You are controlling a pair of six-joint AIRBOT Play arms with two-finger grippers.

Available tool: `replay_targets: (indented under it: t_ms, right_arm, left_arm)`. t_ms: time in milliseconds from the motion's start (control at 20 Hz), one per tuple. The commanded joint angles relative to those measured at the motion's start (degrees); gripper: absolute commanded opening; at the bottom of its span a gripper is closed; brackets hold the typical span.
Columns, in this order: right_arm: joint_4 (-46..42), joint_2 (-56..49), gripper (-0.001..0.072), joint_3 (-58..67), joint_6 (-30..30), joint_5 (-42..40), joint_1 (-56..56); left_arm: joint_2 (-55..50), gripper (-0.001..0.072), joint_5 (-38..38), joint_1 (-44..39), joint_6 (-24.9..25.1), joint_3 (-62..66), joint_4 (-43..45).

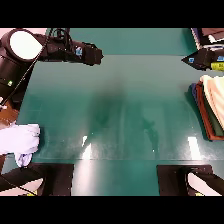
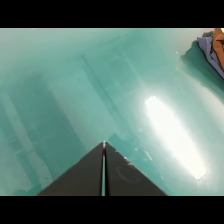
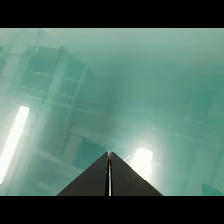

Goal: Fold the shirts.

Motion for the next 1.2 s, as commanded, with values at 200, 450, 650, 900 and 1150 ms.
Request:
replay_targets:
  t_ms: [200, 450, 650, 900, 1150]
  right_arm:
    - [0.0, 0.0, 0.0015, 0.0, 0.0, 0.0, 0.0]
    - [0.0, 0.0, 0.0015, 0.0, 0.0, 0.1, 0.1]
    - [0.0, 0.0, 0.0015, 0.0, 0.0, 0.2, 0.1]
    - [0.1, 0.0, 0.0015, 0.0, 0.0, 0.6, 0.1]
    - [0.1, 0.0, 0.0015, 0.0, 0.0, 1.5, 0.1]
  left_arm:
    - [0.0, 0.0025, 0.0, 0.0, 0.0, 0.0, 0.0]
    - [0.0, 0.0025, 0.0, 0.0, 0.0, 0.0, 0.0]
    - [0.0, 0.0025, 3.0, 0.0, 0.0, 0.0, -0.2]
    - [4.0, 0.0024, -12.5, 3.8, -0.6, 0.0, 10.4]
    - [15.4, 0.0024, -32.0, 13.5, -4.6, -8.4, 32.0]
